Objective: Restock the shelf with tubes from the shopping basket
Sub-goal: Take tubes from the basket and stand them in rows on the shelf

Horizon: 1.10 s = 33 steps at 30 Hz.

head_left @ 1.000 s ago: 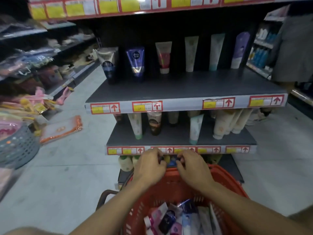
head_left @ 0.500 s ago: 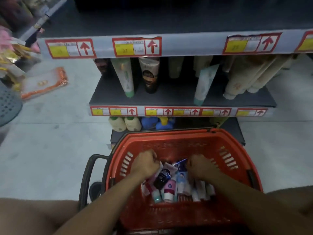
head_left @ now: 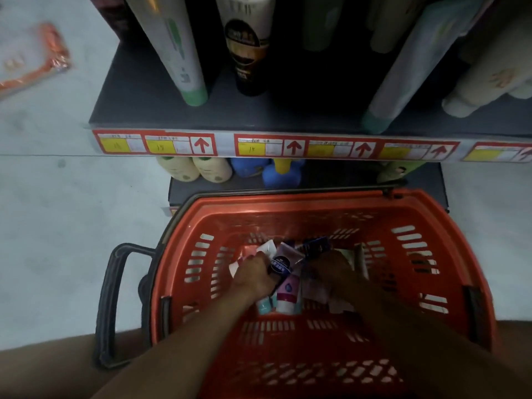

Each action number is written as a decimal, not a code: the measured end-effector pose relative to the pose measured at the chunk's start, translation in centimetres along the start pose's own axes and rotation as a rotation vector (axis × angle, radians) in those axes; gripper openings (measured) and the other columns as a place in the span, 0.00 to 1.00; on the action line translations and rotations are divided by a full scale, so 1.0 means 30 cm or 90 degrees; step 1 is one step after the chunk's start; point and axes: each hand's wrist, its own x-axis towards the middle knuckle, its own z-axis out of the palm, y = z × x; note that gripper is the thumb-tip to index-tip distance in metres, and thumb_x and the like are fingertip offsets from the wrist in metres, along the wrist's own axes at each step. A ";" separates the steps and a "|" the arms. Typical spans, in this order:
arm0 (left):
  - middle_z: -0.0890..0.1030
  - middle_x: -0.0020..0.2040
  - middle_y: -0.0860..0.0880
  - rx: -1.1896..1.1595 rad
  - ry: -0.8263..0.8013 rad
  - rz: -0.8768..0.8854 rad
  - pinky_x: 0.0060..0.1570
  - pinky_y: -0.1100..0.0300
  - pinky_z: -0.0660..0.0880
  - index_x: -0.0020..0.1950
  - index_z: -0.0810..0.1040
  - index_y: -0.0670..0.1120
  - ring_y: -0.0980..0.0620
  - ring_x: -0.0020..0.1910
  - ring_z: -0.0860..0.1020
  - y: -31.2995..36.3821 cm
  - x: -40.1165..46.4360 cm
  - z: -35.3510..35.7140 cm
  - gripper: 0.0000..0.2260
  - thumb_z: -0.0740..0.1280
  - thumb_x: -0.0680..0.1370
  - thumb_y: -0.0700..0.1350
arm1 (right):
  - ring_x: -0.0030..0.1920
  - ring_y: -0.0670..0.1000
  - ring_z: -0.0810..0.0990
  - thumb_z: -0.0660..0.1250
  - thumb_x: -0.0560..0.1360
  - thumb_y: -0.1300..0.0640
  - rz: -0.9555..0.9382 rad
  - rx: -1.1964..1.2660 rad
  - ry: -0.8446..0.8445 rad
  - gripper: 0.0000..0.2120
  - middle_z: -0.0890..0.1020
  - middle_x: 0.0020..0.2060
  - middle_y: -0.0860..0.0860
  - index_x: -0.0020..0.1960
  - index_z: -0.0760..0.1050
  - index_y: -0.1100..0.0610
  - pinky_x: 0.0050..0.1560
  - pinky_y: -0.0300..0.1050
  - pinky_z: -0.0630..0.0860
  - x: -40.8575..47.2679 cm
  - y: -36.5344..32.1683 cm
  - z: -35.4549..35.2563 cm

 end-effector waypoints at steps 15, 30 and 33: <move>0.82 0.61 0.47 0.095 0.013 -0.056 0.53 0.54 0.78 0.65 0.74 0.48 0.44 0.60 0.81 -0.025 0.083 0.063 0.28 0.77 0.70 0.58 | 0.34 0.53 0.80 0.70 0.79 0.61 0.101 0.384 0.005 0.08 0.79 0.38 0.55 0.42 0.76 0.59 0.31 0.42 0.75 0.084 -0.078 0.142; 0.84 0.55 0.48 -0.021 0.067 -0.133 0.49 0.59 0.80 0.62 0.76 0.45 0.47 0.54 0.83 -0.074 0.032 0.011 0.32 0.82 0.65 0.59 | 0.54 0.53 0.81 0.71 0.76 0.38 0.054 0.317 0.130 0.17 0.81 0.57 0.51 0.58 0.76 0.48 0.58 0.53 0.79 0.039 -0.037 0.110; 0.84 0.51 0.50 -0.040 0.084 -0.122 0.50 0.55 0.83 0.58 0.74 0.45 0.48 0.50 0.84 -0.060 0.015 -0.004 0.33 0.82 0.62 0.59 | 0.57 0.57 0.80 0.66 0.84 0.52 0.035 0.331 0.136 0.19 0.79 0.56 0.54 0.69 0.73 0.61 0.58 0.51 0.77 -0.036 -0.062 0.097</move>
